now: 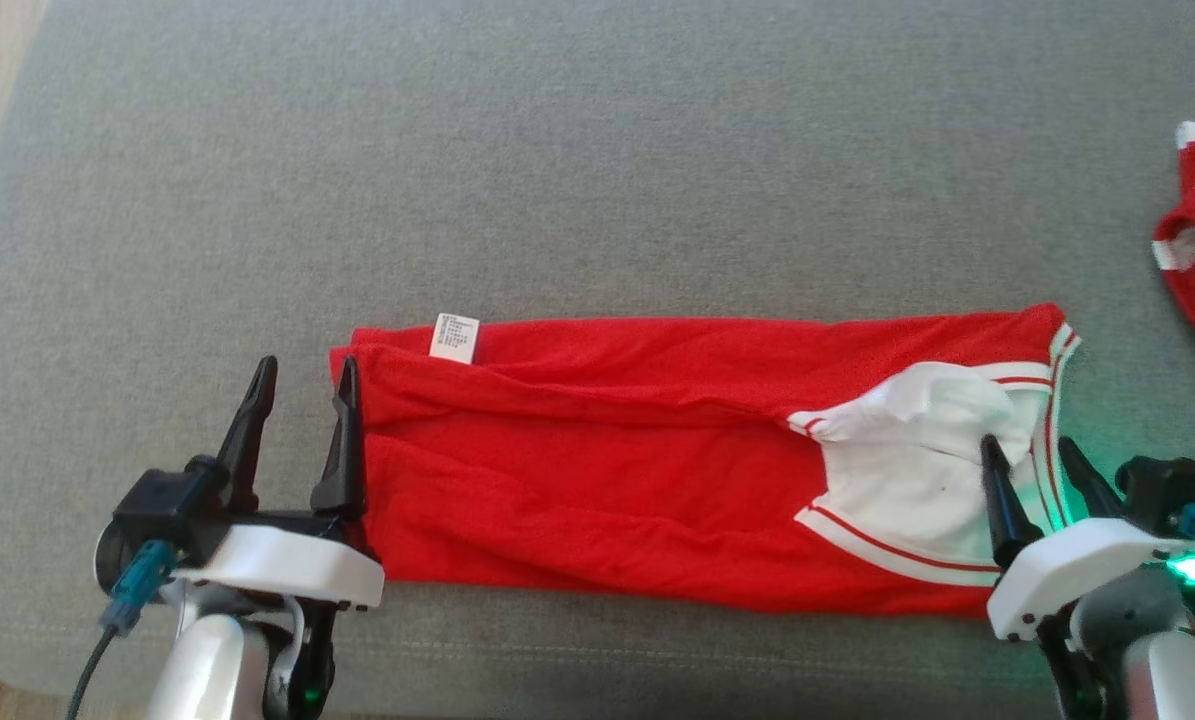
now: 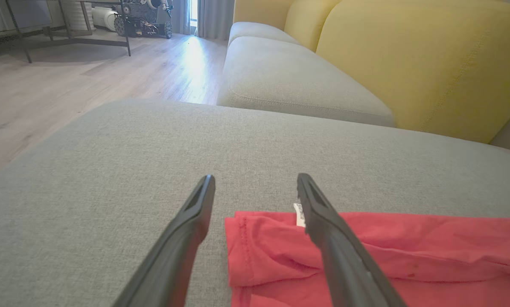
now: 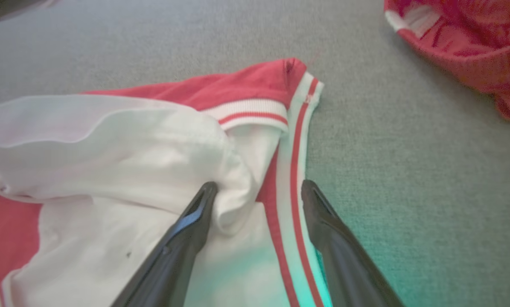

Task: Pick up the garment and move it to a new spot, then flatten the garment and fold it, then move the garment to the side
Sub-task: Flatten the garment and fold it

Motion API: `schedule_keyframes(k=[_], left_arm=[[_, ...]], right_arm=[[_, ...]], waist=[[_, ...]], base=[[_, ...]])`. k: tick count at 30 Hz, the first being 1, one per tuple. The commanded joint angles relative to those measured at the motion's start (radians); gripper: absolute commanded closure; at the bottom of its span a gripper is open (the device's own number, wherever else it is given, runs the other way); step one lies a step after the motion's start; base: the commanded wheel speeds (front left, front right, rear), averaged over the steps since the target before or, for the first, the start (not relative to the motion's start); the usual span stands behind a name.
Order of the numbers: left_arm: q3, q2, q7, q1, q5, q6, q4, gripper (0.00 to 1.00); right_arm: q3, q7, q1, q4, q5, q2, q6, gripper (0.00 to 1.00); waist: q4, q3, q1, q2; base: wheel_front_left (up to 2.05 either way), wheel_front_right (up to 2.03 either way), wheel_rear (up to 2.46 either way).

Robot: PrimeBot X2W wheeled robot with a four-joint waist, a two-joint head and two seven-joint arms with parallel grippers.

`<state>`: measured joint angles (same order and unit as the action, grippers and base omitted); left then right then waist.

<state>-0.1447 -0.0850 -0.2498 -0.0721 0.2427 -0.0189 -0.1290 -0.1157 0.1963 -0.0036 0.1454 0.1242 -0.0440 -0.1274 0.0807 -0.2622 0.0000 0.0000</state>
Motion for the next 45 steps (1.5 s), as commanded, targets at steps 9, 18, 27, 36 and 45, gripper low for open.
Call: schedule_keyframes(k=[9, 18, 27, 36, 45], left_arm=[[0.058, 0.012, -0.012, -0.046, -0.021, -0.015, 0.029, 0.00], [0.082, 0.021, -0.012, -0.056, -0.037, -0.030, 0.031, 0.00], [0.094, 0.026, -0.012, -0.050, -0.044, -0.039, 0.031, 0.00], [0.098, 0.031, -0.012, -0.044, -0.044, -0.044, 0.032, 0.00], [0.094, 0.033, -0.012, -0.033, -0.040, -0.044, 0.027, 0.00]], right_arm=[[0.006, 0.126, 0.021, -0.029, 0.027, -0.006, -0.003, 0.62], [-0.027, 0.153, 0.046, -0.082, 0.054, -0.006, -0.003, 1.00], [-0.118, 0.131, 0.052, -0.161, 0.049, -0.006, -0.003, 1.00], [-0.163, 0.166, 0.072, -0.288, 0.037, -0.006, -0.003, 1.00], [0.021, 0.225, 0.073, -0.451, 0.103, -0.006, -0.003, 1.00]], waist=[[0.013, -0.029, 0.0000, 0.0000], [0.001, -0.030, 0.0000, 0.0000], [-0.011, -0.016, 0.0000, 0.0000], [-0.020, -0.002, 0.0000, 0.0000], [-0.028, 0.038, 0.0000, 0.0000]], base=[[0.00, 0.00, 0.00], [0.00, 0.00, 0.00], [0.00, 0.00, 0.00], [0.00, 0.00, 0.00], [0.00, 0.00, 0.00]])
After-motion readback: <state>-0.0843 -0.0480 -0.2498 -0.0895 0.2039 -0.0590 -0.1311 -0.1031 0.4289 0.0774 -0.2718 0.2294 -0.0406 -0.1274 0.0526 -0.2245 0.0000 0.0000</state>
